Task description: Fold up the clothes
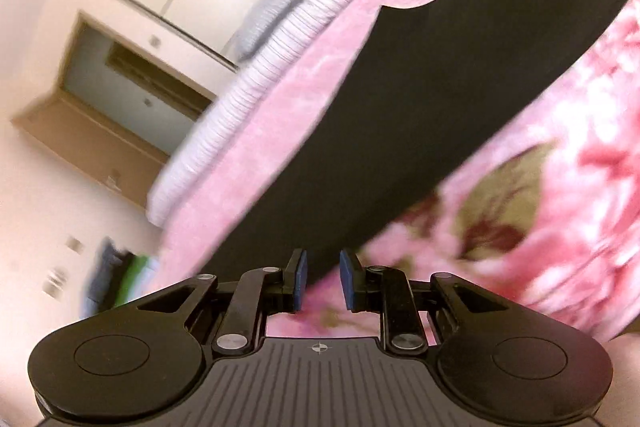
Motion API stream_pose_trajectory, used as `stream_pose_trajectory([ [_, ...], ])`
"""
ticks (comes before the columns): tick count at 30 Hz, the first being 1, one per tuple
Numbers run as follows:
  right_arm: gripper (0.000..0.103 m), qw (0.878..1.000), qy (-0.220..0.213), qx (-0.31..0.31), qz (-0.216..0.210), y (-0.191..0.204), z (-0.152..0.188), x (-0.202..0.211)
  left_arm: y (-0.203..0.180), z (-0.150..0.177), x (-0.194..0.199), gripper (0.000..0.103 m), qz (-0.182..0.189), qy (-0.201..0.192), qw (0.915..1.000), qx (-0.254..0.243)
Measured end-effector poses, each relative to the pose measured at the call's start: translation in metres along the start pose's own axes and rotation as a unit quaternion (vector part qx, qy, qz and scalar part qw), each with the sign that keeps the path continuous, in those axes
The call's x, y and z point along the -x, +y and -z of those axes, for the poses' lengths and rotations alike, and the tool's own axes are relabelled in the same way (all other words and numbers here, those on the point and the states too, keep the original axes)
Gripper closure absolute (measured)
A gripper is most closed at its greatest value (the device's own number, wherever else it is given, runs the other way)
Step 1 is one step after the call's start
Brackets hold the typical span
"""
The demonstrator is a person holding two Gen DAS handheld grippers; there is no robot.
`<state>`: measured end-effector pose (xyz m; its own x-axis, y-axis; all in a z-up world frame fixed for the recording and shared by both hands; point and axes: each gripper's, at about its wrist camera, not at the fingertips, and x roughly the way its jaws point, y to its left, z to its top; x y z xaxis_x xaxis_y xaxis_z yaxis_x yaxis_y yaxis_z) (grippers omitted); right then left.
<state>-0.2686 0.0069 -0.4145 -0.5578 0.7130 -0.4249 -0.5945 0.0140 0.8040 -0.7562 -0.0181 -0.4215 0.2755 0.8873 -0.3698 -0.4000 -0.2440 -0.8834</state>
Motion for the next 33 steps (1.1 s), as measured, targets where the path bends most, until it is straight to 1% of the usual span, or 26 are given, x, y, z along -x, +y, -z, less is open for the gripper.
stream_pose_trajectory([
  [3, 0.080, 0.998, 0.026, -0.056, -0.018, -0.002, 0.006, -0.023, 0.017, -0.018, 0.002, 0.074, -0.006, -0.011, 0.9989, 0.044],
  [7, 0.081, 0.989, 0.061, -0.131, -0.043, -0.004, 0.014, -0.054, 0.026, -0.033, -0.001, 0.074, -0.017, -0.022, 0.9976, 0.064],
  [11, 0.081, 0.972, 0.095, -0.205, -0.066, -0.006, 0.022, -0.085, 0.034, -0.047, -0.012, 0.074, -0.031, -0.021, 0.9970, 0.068],
  [15, 0.081, 0.949, 0.127, -0.274, -0.087, -0.009, 0.030, -0.116, 0.040, -0.054, -0.017, 0.074, -0.032, -0.021, 0.9967, 0.072],
  [16, 0.081, 0.948, 0.130, -0.279, -0.085, -0.010, 0.029, -0.122, 0.044, -0.050, -0.014, 0.074, -0.032, -0.020, 0.9967, 0.072],
  [20, 0.081, 0.949, 0.128, -0.282, -0.054, -0.017, 0.018, -0.142, 0.046, -0.053, -0.021, 0.074, -0.030, -0.017, 0.9967, 0.074],
  [22, 0.081, 0.950, 0.124, -0.284, -0.042, -0.019, 0.018, -0.145, 0.047, -0.055, -0.022, 0.074, -0.028, -0.017, 0.9966, 0.076],
  [24, 0.080, 0.947, 0.123, -0.293, -0.040, -0.020, 0.017, -0.143, 0.048, -0.057, -0.023, 0.074, -0.027, -0.019, 0.9966, 0.076],
  [26, 0.080, 0.948, 0.116, -0.293, -0.035, -0.021, 0.016, -0.140, 0.049, -0.060, -0.024, 0.074, -0.026, -0.020, 0.9966, 0.076],
  [29, 0.081, 0.955, 0.104, -0.277, -0.032, -0.021, 0.013, -0.132, 0.050, -0.064, -0.026, 0.076, -0.024, -0.023, 0.9966, 0.076],
  [30, 0.081, 0.958, 0.101, -0.268, -0.031, -0.020, 0.013, -0.130, 0.050, -0.064, -0.024, 0.077, -0.025, -0.024, 0.9971, 0.068],
  [31, 0.084, 0.961, 0.099, -0.258, -0.032, -0.019, 0.013, -0.128, 0.049, -0.064, -0.023, 0.084, -0.025, -0.025, 0.9976, 0.060],
  [32, 0.093, 0.965, 0.096, -0.242, -0.032, -0.016, 0.013, -0.125, 0.047, -0.065, -0.024, 0.100, -0.027, -0.026, 0.9981, 0.048],
  [33, 0.096, 0.969, 0.095, -0.225, -0.029, -0.012, 0.012, -0.124, 0.046, -0.066, -0.022, 0.100, -0.026, -0.027, 0.9985, 0.039],
])
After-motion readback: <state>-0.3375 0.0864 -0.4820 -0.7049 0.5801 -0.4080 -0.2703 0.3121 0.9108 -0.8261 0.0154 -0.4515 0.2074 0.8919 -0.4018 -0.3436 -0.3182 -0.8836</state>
